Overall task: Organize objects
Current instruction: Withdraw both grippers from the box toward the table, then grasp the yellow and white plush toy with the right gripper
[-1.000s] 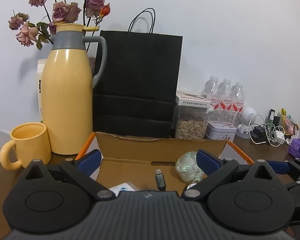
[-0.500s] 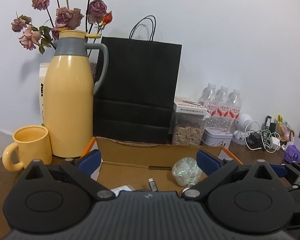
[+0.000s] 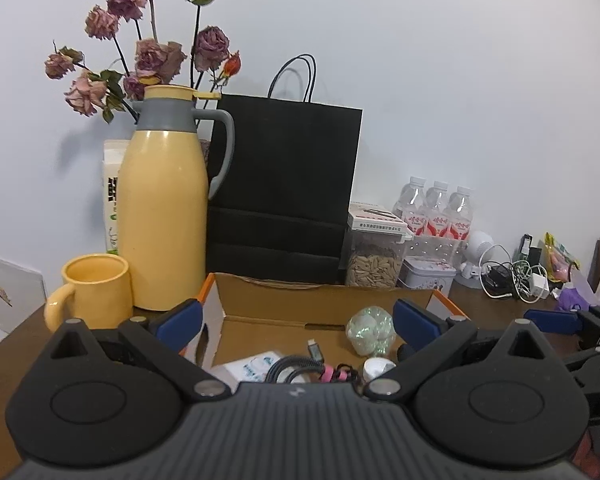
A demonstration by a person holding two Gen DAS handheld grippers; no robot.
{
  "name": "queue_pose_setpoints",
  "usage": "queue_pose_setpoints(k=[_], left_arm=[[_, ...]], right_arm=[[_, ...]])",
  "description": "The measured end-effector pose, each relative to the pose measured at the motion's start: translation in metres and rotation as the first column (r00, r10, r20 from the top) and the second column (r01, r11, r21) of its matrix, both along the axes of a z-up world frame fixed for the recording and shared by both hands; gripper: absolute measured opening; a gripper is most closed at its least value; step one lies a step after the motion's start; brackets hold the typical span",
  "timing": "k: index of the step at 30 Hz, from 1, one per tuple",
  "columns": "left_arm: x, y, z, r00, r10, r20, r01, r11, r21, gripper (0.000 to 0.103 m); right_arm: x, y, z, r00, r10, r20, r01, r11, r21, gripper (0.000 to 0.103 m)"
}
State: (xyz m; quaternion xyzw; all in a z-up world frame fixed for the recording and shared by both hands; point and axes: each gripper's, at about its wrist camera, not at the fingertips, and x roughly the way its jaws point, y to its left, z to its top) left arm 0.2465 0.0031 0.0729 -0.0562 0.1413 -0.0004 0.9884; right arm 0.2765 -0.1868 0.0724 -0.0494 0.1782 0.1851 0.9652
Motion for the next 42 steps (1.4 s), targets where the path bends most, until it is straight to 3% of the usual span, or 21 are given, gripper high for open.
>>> queue_pose_setpoints(k=[12, 27, 34, 42], left_arm=[[-0.062, 0.020, 0.007, 0.999, 0.037, -0.007, -0.037, 0.999, 0.012, 0.103], [-0.117, 0.044, -0.016, 0.993, 0.061, -0.098, -0.058, 0.998, 0.036, 0.103], [-0.125, 0.052, -0.030, 0.987, 0.070, -0.144, -0.066, 0.997, 0.033, 0.103], [-0.122, 0.058, -0.034, 0.985, 0.075, -0.154, -0.074, 0.997, 0.010, 0.103]], right_arm=[[-0.063, -0.007, 0.000, 1.000, 0.016, -0.003, -0.016, 0.999, -0.032, 0.103], [-0.124, -0.021, -0.028, 0.997, 0.007, -0.079, -0.010, 0.999, -0.035, 0.103], [-0.127, -0.020, -0.048, 0.990, 0.010, -0.143, -0.017, 0.999, -0.049, 0.103], [-0.105, 0.002, -0.045, 0.984, 0.005, -0.178, -0.008, 1.000, -0.016, 0.103]])
